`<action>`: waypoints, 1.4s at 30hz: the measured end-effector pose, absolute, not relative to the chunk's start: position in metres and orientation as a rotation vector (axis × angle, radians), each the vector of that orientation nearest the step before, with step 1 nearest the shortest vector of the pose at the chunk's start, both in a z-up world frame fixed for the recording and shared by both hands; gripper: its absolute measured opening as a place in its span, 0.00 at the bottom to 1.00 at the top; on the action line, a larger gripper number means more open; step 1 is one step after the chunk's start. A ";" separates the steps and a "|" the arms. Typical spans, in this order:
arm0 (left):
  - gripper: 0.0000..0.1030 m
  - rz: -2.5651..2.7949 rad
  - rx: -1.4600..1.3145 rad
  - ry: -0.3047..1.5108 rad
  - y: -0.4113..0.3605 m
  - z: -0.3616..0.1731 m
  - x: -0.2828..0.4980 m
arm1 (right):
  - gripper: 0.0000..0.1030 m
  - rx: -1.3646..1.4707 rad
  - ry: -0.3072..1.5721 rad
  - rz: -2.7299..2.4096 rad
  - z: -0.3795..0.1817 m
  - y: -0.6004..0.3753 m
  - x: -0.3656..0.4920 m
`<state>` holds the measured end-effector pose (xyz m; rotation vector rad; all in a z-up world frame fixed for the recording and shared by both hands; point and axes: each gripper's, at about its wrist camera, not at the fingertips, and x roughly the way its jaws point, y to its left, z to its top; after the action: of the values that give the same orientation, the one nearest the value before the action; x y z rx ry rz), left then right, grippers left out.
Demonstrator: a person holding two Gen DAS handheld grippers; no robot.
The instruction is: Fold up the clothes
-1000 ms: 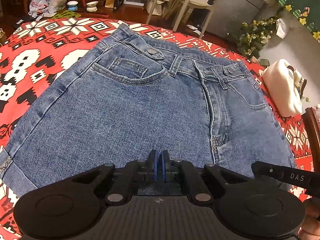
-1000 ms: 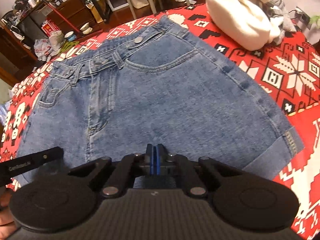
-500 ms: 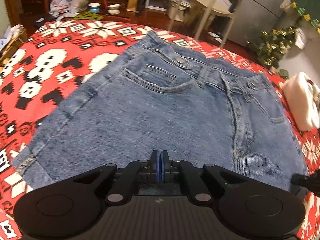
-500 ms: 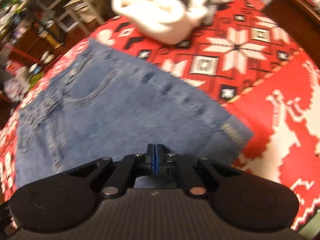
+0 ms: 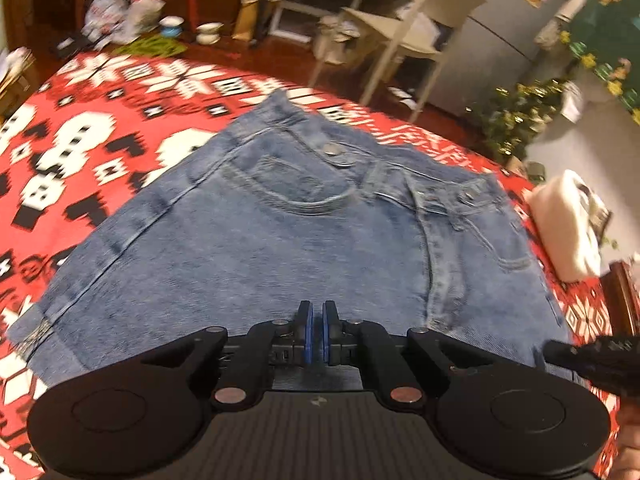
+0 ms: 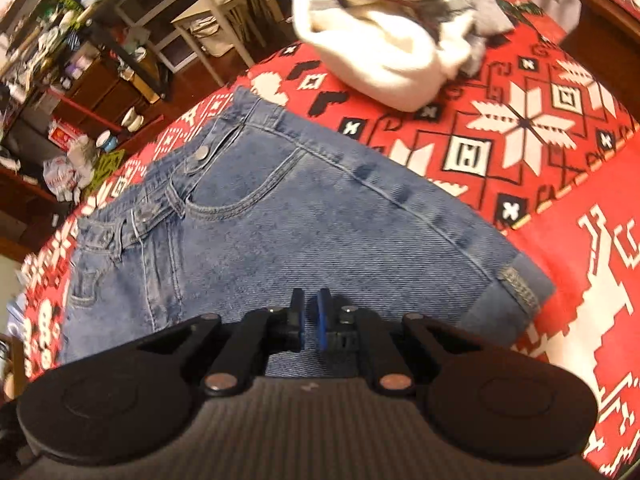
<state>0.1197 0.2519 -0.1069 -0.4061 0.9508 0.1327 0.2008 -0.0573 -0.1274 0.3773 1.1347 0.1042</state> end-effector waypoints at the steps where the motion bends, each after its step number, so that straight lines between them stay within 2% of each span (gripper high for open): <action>1: 0.04 0.125 -0.396 0.953 0.248 -0.108 0.120 | 0.06 0.354 1.138 0.097 -0.129 -0.055 0.200; 2: 0.05 0.126 -0.384 0.960 0.245 -0.109 0.119 | 0.06 0.331 1.141 0.090 -0.131 -0.053 0.199; 4: 0.05 0.147 -0.358 0.983 0.240 -0.114 0.116 | 0.00 0.286 1.143 0.080 -0.135 -0.049 0.198; 13: 0.05 0.280 -0.232 0.995 0.245 -0.116 0.087 | 0.02 0.212 1.125 -0.038 -0.132 -0.073 0.183; 17: 0.06 0.351 -0.260 1.003 0.267 -0.113 0.073 | 0.03 0.162 1.091 -0.070 -0.126 -0.079 0.177; 20: 0.06 0.379 -0.279 1.001 0.284 -0.106 0.066 | 0.08 0.153 1.065 -0.074 -0.118 -0.089 0.175; 24: 0.12 0.406 -0.291 1.005 0.305 -0.102 0.061 | 0.15 0.201 1.031 -0.040 -0.105 -0.107 0.181; 28: 0.13 0.431 -0.283 1.013 0.325 -0.101 0.059 | 0.18 0.190 1.045 -0.012 -0.108 -0.115 0.192; 31: 0.19 0.446 -0.268 1.015 0.340 -0.103 0.061 | 0.26 0.157 1.021 0.018 -0.109 -0.120 0.198; 33: 0.28 0.450 -0.302 1.018 0.352 -0.107 0.063 | 0.26 0.154 1.016 0.037 -0.114 -0.125 0.203; 37: 0.35 0.433 -0.364 1.011 0.371 -0.111 0.068 | 0.26 0.177 1.036 0.075 -0.125 -0.132 0.214; 39: 0.53 0.412 -0.377 0.997 0.375 -0.112 0.070 | 0.26 0.205 1.042 0.102 -0.127 -0.134 0.217; 42: 0.57 0.394 -0.396 0.981 0.381 -0.114 0.072 | 0.26 0.243 1.054 0.115 -0.132 -0.138 0.222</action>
<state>0.0722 0.3813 -0.1138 -0.3955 0.9808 0.3937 0.2217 -0.1377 -0.1324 0.2432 1.0537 0.1153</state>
